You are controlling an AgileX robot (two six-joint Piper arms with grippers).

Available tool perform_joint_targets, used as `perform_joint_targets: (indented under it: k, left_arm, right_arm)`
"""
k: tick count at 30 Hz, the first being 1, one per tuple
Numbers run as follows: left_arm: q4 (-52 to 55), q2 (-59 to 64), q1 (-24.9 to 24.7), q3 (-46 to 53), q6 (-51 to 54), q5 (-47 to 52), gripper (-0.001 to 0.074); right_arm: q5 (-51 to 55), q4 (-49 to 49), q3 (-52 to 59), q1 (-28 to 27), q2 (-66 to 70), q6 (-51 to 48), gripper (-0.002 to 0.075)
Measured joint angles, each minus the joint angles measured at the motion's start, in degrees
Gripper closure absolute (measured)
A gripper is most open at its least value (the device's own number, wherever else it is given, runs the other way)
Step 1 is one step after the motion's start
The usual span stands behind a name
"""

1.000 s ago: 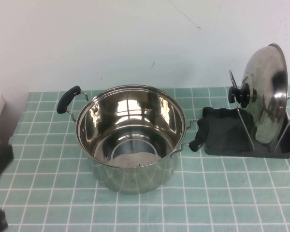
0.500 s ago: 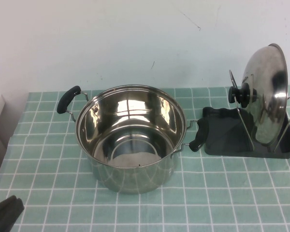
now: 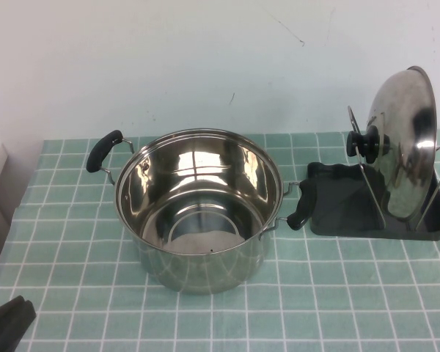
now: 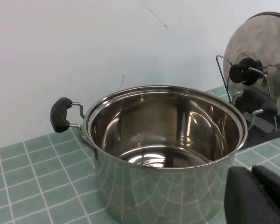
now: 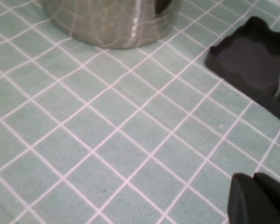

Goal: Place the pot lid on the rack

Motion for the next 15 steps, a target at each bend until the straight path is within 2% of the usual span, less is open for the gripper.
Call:
perform_joint_targets:
  k: [5,7,15]
  left_arm:
    - [0.0,-0.8,0.3,1.3,0.2,-0.2,0.0737]
    - [0.0,-2.2,2.1,2.2,0.2,0.6,0.0737]
    - [-2.6,-9.2,17.3,9.3,0.5,1.2,0.0737]
  right_arm:
    - [0.9,0.1,0.0,0.0,0.0,0.0,0.0724]
    - [1.1,0.3,0.0,0.0,0.0,0.0,0.0724]
    - [1.4,1.6,0.0,0.0,0.0,0.0,0.0725]
